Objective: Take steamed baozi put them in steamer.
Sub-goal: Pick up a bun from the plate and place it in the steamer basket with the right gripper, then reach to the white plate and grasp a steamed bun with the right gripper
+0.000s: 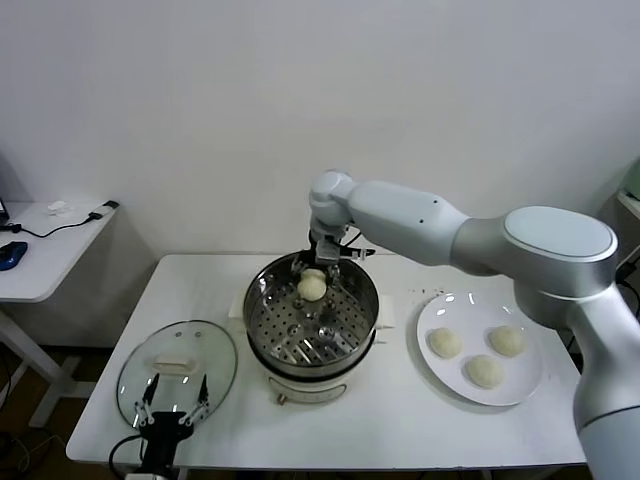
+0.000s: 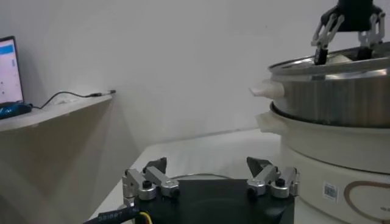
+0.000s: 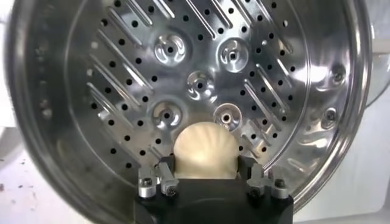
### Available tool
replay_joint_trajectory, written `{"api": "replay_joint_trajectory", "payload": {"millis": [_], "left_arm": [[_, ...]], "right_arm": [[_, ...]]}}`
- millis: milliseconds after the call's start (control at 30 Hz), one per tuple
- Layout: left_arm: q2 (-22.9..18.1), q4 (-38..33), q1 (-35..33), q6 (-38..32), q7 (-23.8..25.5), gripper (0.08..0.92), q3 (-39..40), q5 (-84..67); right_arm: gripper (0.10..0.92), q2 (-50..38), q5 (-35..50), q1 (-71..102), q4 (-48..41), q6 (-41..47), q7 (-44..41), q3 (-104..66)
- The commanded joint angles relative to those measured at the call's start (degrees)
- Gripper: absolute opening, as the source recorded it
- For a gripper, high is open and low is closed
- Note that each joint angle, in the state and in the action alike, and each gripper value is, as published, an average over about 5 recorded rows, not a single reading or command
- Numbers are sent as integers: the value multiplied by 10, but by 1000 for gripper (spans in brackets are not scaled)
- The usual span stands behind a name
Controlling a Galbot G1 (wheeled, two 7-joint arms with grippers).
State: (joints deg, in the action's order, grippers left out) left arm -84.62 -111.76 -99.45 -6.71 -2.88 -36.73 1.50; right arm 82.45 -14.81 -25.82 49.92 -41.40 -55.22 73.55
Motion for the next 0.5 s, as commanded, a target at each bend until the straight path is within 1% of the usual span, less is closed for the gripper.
{"api": "replay_joint_trajectory", "payload": {"millis": [33, 167, 267, 367, 433, 500], "left_arm": [[0, 1, 1, 1, 0, 823, 0, -1], [0, 0, 2, 2, 0, 823, 2, 0], [-2, 1, 2, 2, 0, 823, 3, 1], [-3, 0, 1, 2, 0, 823, 5, 2], [-3, -1, -1, 1, 0, 823, 5, 2], [-3, -3, -2, 1, 0, 823, 5, 2]], "right_arm": [[804, 7, 53, -8, -16, -25, -19, 2], [821, -28, 139, -69, 43, -17, -59, 20], [822, -73, 252, -132, 106, 20, -83, 44], [823, -139, 394, -207, 171, 92, -100, 89], [823, -191, 476, -255, 205, 165, -105, 129], [823, -240, 523, -294, 227, 245, -106, 169]]}}
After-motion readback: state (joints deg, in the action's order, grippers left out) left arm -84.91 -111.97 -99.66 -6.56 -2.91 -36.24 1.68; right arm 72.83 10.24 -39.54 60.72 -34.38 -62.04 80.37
